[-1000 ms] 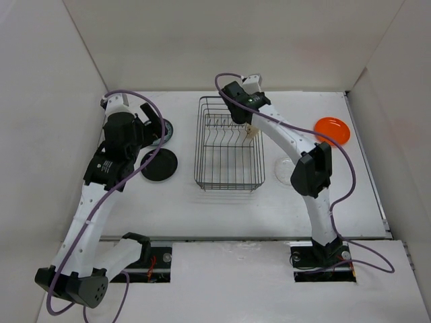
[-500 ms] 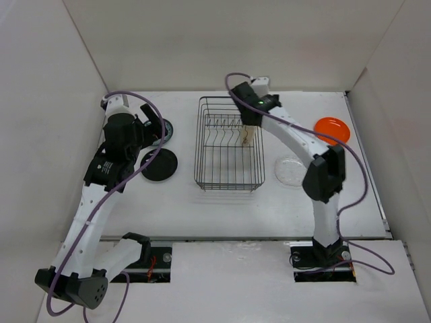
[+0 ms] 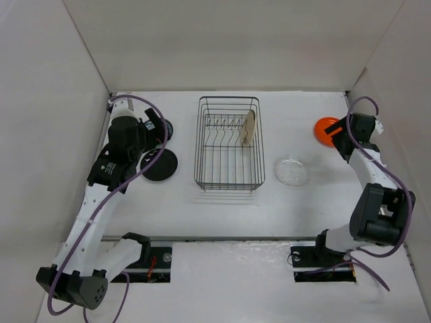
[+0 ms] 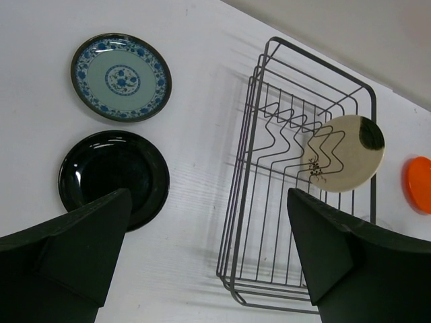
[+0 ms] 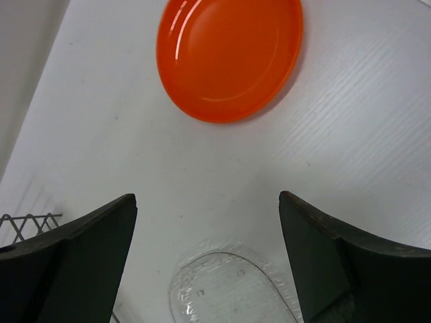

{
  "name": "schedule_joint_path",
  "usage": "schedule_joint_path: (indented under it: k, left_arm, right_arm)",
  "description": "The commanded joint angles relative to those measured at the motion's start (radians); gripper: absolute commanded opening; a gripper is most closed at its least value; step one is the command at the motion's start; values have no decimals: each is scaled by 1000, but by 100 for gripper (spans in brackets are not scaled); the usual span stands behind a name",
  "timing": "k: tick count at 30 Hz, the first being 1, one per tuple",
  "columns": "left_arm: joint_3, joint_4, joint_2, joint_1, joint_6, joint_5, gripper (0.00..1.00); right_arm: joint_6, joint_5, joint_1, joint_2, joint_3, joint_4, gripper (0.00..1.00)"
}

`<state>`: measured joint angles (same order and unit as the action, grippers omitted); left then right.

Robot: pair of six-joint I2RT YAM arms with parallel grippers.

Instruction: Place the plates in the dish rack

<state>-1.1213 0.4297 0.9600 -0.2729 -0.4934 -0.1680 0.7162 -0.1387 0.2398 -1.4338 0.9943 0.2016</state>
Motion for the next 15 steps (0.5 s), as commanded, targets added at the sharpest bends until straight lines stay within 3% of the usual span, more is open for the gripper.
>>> schedule_joint_path:
  k: [1,6,15]
  left_arm:
    - [5,-63,2,3,25,39,100]
    - [47,-97,2,23,36,68,100]
    - [69,-128,2,113,36,145,100]
  right_arm:
    - [95,98,93,-25,-11,-149,91]
    - [137,156,168,-143,26,-188,89]
    - [128,156,168,-322,110,-197,84]
